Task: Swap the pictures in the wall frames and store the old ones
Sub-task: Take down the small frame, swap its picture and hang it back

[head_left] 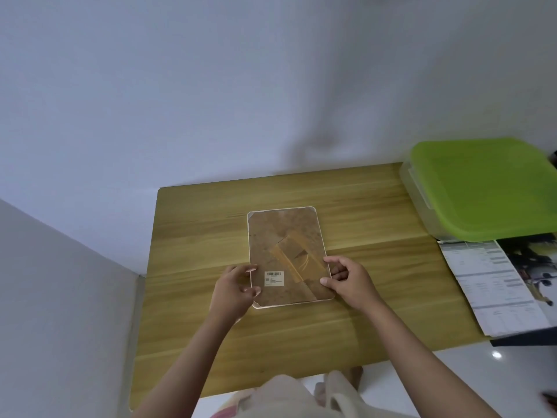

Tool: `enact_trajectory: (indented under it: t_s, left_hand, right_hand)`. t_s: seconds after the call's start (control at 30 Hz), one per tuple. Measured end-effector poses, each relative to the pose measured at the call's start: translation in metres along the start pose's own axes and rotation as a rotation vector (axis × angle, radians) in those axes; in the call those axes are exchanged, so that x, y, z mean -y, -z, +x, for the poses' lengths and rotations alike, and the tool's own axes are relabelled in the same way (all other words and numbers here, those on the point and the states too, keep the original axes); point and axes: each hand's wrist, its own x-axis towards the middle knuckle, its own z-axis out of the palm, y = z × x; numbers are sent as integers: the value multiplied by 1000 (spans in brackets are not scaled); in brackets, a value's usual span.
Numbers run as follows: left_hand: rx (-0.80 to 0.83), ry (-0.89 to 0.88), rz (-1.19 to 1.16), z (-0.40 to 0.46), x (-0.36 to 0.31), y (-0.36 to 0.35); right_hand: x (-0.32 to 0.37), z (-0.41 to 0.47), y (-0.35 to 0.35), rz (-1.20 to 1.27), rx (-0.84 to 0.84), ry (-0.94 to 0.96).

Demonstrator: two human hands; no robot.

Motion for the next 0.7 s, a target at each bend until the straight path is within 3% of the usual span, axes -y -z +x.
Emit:
enact_trajectory:
  t_s: [0.37, 0.57, 0.7]
  left_hand:
    - [-1, -14, 49, 7, 2, -3]
    - [97, -25, 142, 15, -2, 4]
    - [93, -40, 160, 27, -9, 5]
  right_hand:
    - [-2, 6, -2, -72, 22, 20]
    - [1, 15, 3, -178, 118, 8]
    - [8, 32, 4, -227, 37, 96]
